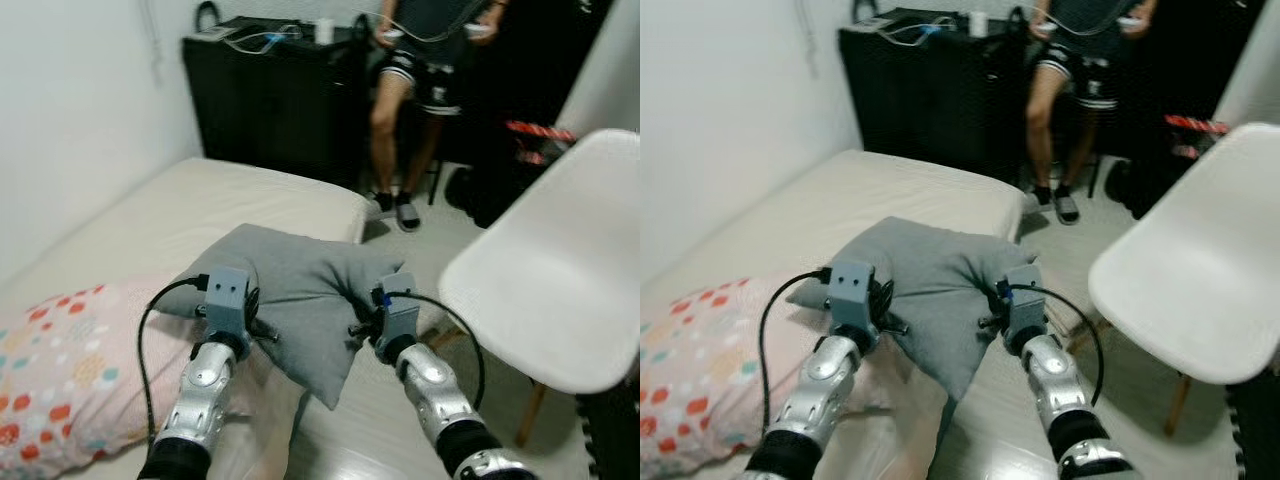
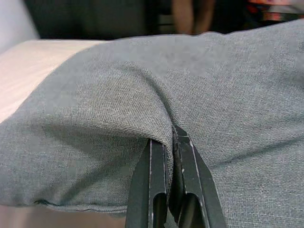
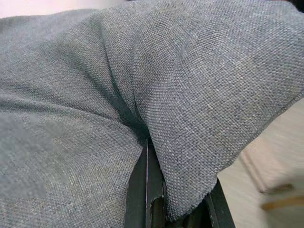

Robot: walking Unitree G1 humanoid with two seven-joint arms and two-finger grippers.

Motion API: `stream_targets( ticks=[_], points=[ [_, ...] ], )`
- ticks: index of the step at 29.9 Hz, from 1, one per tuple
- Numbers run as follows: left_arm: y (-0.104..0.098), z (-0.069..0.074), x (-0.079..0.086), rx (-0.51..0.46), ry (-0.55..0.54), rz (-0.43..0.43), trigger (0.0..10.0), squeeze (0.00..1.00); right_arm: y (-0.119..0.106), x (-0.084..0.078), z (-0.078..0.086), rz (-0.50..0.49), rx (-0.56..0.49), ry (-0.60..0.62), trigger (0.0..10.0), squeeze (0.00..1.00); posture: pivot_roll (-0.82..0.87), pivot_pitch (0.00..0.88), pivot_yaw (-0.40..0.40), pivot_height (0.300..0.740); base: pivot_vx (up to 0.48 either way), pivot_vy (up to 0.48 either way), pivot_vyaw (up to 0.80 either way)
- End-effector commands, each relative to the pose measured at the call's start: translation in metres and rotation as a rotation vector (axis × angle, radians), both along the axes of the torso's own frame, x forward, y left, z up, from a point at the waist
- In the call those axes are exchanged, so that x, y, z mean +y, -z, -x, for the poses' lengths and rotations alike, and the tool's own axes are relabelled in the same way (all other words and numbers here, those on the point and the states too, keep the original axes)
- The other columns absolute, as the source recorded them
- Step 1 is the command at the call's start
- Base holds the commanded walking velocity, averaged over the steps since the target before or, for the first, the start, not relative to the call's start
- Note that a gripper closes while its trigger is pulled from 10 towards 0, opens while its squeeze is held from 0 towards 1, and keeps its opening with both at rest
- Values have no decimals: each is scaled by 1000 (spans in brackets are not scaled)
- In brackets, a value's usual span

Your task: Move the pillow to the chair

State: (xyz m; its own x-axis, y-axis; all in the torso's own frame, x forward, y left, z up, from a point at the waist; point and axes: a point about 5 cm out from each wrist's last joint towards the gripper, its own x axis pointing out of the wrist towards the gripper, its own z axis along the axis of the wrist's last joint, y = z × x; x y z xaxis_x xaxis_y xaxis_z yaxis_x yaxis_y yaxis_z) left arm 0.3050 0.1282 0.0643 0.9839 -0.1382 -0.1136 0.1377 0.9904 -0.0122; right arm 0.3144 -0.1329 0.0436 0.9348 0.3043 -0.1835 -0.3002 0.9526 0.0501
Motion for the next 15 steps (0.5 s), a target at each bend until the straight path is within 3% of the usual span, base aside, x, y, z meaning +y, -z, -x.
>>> stream_targets(
  ticks=[1,15],
  points=[
    [-1,-1,10,-10,-27,-34,10000,0,-1,-17,-2,-12,-3,107,10000,0,-69,0,24,740,0,0,-800],
    [2,0,5,8,-16,-39,10000,0,1,-19,0,-13,1,120,10000,0,-67,0,30,740,0,0,-800]
  ],
)
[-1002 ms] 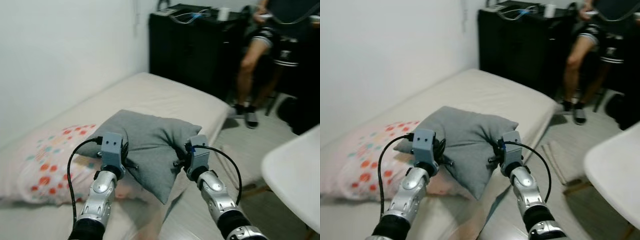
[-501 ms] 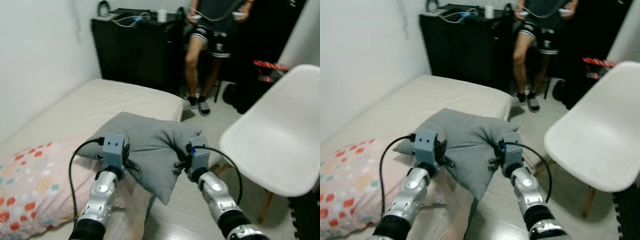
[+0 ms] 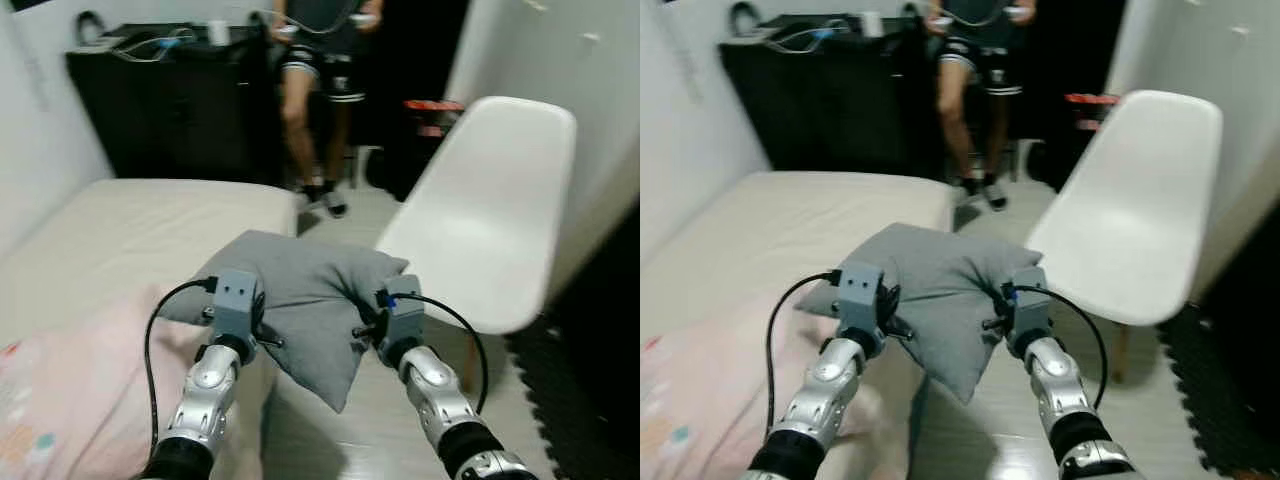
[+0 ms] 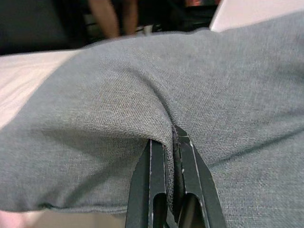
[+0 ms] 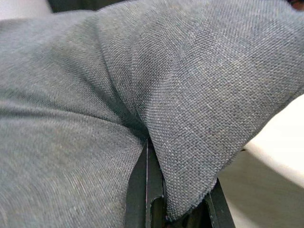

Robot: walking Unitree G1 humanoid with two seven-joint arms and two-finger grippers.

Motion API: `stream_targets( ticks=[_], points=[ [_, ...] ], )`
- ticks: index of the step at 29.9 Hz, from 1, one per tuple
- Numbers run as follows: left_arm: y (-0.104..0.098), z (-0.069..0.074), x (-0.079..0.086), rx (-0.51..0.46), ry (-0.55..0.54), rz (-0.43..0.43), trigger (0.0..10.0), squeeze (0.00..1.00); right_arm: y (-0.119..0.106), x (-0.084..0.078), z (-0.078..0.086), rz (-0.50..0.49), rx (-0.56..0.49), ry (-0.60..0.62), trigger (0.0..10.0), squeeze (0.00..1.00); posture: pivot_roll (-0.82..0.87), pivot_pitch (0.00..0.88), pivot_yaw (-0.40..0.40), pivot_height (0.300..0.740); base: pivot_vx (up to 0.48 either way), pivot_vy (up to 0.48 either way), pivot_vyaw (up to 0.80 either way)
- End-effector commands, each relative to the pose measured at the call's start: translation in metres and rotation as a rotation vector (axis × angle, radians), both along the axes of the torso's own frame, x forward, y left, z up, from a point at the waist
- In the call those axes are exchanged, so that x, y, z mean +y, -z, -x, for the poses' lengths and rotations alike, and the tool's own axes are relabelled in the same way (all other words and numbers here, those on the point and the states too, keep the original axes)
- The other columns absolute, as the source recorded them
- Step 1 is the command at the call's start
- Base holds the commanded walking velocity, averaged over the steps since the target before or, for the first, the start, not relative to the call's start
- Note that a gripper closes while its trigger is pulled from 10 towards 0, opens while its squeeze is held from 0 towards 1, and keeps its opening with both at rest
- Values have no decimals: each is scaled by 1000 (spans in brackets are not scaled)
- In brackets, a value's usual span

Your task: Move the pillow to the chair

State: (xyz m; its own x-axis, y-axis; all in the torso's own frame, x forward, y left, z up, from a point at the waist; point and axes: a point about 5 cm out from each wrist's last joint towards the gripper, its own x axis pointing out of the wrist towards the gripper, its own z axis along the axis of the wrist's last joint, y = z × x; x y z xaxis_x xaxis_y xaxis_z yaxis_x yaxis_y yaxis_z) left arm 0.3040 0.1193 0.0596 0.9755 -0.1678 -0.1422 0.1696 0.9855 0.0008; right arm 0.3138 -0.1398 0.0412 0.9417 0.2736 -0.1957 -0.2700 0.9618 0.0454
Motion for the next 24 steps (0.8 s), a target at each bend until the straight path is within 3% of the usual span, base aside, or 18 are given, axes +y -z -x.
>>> stream_targets(
  ticks=[1,24],
  points=[
    [-2,-1,14,-20,-48,-22,10000,0,-1,-12,-1,-20,-10,89,10000,0,-67,0,30,740,0,0,-800],
    [-1,-2,15,-13,-56,-10,10000,0,0,-10,-1,-18,-8,81,10000,0,-63,0,28,740,0,0,-800]
  ],
)
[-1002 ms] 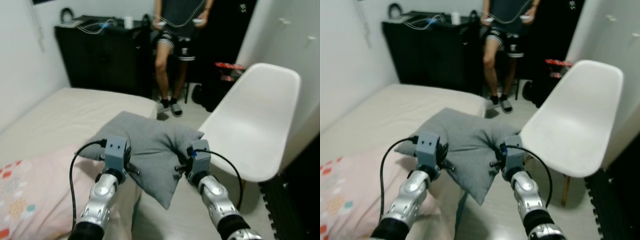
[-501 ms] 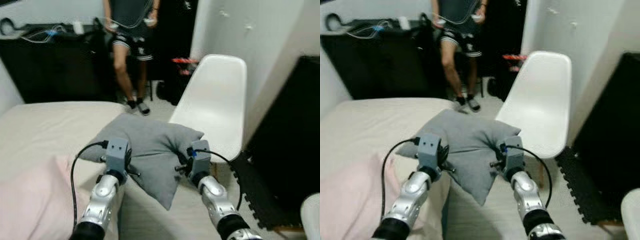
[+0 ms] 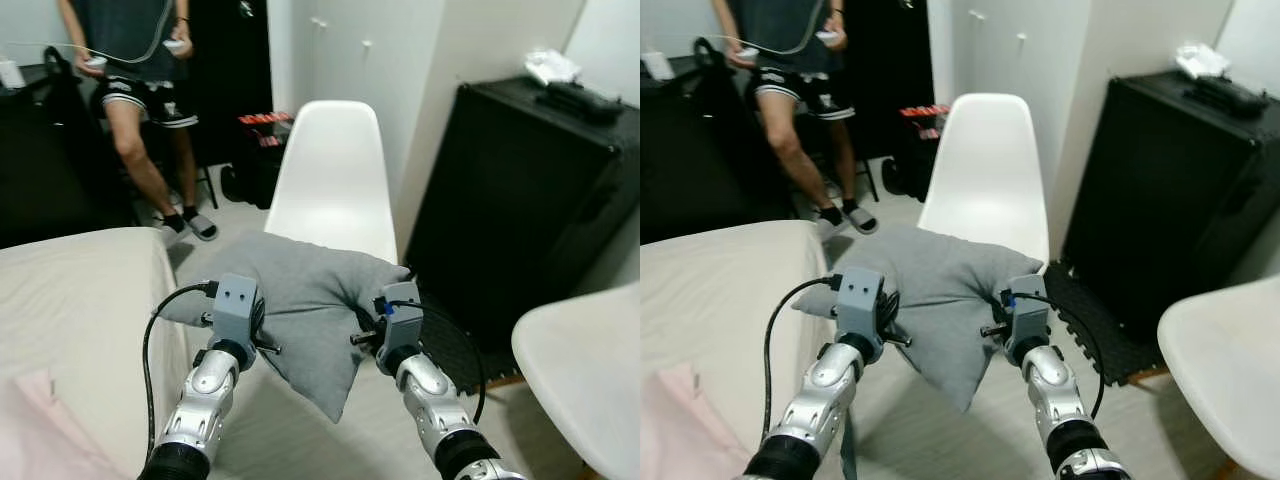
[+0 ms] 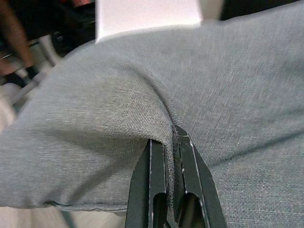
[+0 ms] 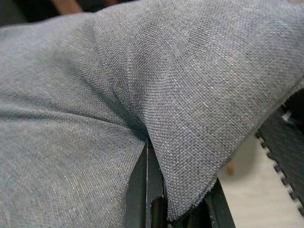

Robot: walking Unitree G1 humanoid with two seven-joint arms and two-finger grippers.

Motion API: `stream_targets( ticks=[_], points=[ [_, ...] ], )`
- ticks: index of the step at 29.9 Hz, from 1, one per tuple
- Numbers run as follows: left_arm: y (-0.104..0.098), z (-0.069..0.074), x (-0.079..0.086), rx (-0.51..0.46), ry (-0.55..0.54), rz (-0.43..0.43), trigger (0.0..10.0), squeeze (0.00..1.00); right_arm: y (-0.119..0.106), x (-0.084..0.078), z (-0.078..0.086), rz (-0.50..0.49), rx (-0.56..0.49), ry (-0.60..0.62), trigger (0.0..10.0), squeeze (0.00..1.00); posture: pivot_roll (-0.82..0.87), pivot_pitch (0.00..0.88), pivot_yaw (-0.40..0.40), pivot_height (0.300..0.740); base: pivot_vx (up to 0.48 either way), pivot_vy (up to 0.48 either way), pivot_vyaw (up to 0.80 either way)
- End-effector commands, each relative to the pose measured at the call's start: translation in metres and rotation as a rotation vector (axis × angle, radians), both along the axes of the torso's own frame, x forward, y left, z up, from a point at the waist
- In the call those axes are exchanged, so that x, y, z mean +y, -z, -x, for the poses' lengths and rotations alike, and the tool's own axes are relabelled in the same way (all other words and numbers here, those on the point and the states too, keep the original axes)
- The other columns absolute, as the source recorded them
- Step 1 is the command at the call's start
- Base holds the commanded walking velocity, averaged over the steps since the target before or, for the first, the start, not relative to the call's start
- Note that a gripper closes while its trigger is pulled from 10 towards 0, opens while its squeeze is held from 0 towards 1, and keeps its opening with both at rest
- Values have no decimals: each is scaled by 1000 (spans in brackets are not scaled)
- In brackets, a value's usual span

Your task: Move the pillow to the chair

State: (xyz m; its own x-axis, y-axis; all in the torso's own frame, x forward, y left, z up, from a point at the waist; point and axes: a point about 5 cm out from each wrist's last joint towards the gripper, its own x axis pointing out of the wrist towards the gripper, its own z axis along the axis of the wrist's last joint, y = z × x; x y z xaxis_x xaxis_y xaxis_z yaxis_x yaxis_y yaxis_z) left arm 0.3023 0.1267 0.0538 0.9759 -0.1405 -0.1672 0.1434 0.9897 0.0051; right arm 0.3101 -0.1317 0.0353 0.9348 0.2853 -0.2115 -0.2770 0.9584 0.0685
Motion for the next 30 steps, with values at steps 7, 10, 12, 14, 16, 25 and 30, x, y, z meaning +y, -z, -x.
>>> stream_targets(
  ticks=[7,10,12,14,16,25,30],
  points=[
    [-7,-3,8,-38,-29,-2,10000,0,-6,-18,-4,0,-30,90,10000,0,-63,0,28,740,0,0,-800],
    [-7,-4,8,-38,-34,0,10000,0,-6,-17,-5,0,-30,87,10000,0,-63,0,25,740,0,0,-800],
    [-7,-4,8,-38,-34,0,10000,0,-6,-17,-5,0,-30,87,10000,0,-63,0,25,740,0,0,-800],
    [-7,-4,9,-39,-37,0,10000,0,-7,-16,-5,1,-33,85,10000,0,-63,0,26,740,0,0,-800],
    [-8,-5,9,-41,-41,0,10000,0,-7,-16,-6,1,-35,83,10000,0,-62,0,27,740,0,0,-800],
    [-8,-6,10,-42,-44,0,10000,0,-7,-15,-6,1,-35,82,10000,0,-61,0,27,740,0,0,-800],
    [-9,-6,10,-42,-46,1,10000,0,-7,-15,-5,-1,-34,78,10000,0,-59,0,26,740,0,0,-800]
  ],
)
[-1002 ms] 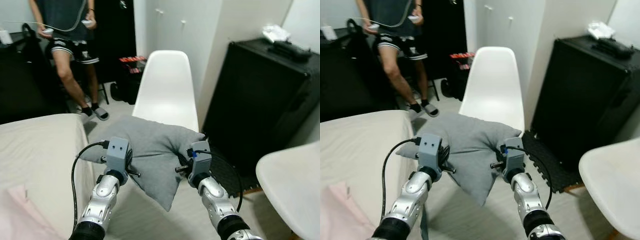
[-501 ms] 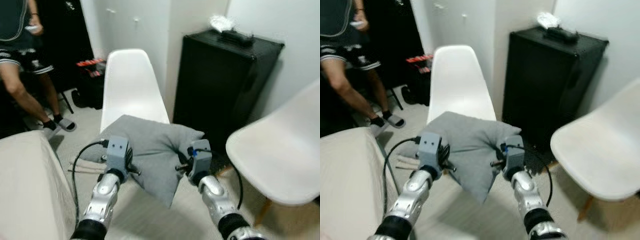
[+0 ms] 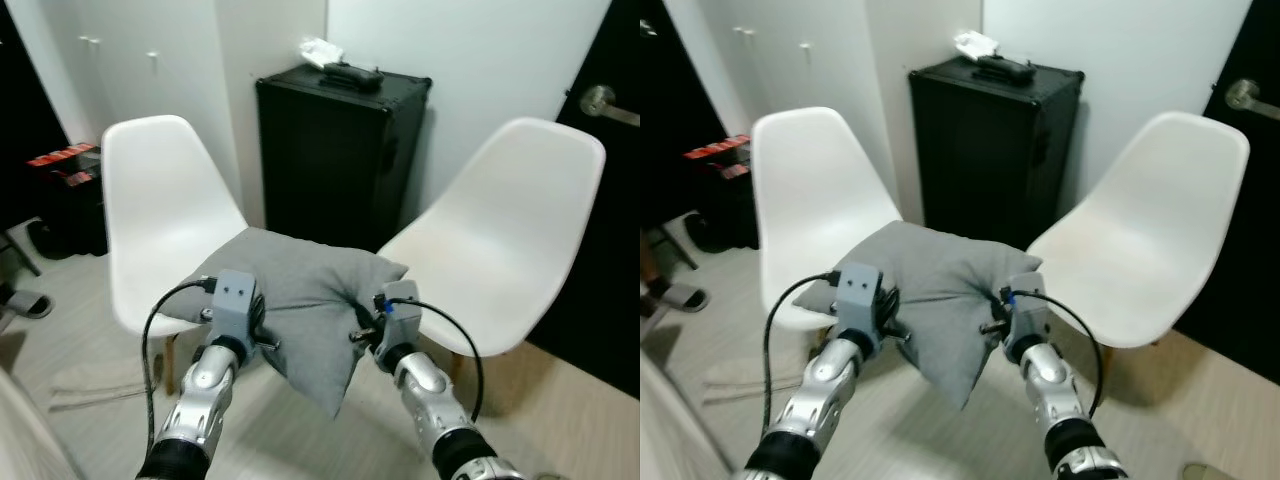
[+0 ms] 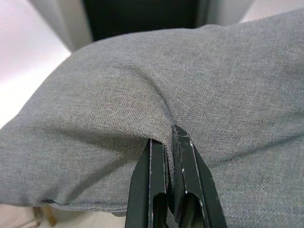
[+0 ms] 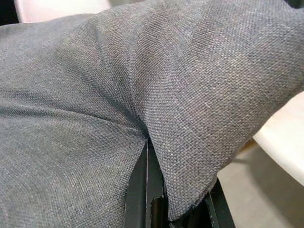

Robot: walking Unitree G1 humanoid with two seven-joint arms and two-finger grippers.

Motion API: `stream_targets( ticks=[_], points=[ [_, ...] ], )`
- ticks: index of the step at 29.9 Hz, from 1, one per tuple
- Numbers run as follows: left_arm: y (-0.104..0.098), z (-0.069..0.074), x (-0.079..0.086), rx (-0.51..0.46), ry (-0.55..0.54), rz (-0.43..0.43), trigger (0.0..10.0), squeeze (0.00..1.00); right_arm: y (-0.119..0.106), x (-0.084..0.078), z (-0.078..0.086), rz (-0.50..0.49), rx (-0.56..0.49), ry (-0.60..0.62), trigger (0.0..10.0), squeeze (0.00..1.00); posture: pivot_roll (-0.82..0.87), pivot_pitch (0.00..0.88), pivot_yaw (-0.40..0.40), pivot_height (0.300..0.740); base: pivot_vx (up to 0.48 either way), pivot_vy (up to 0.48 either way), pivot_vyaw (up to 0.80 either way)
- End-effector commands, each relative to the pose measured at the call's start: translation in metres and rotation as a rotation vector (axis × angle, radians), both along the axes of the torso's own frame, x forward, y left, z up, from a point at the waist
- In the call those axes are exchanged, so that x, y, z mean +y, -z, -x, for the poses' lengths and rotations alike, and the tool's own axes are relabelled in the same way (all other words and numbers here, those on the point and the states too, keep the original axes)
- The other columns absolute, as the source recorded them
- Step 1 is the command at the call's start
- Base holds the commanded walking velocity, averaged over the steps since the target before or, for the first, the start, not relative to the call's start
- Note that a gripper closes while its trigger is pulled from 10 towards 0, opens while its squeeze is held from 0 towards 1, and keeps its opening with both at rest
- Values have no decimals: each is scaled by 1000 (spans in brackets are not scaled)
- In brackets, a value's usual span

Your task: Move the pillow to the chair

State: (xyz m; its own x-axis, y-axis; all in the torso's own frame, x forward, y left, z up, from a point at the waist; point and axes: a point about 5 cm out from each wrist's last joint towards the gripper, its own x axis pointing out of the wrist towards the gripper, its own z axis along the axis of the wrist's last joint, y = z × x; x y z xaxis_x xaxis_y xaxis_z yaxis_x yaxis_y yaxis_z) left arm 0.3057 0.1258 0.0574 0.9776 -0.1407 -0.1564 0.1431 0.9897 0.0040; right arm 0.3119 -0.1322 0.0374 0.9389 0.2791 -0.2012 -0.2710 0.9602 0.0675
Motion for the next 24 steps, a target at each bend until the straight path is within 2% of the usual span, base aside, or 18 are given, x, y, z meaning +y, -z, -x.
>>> stream_targets(
  ticks=[1,8,24],
  points=[
    [-5,-2,11,-31,-44,1,10000,0,-4,-15,-3,-12,-16,75,10000,0,-59,0,26,740,0,0,-800],
    [-5,-2,11,-30,-44,0,10000,0,-3,-15,-4,-40,1,87,10000,0,-59,0,26,740,0,0,-800],
    [-5,-2,12,-31,-47,-5,10000,0,-2,-15,-3,-11,8,82,10000,0,-54,0,28,740,0,0,-800]
  ],
)
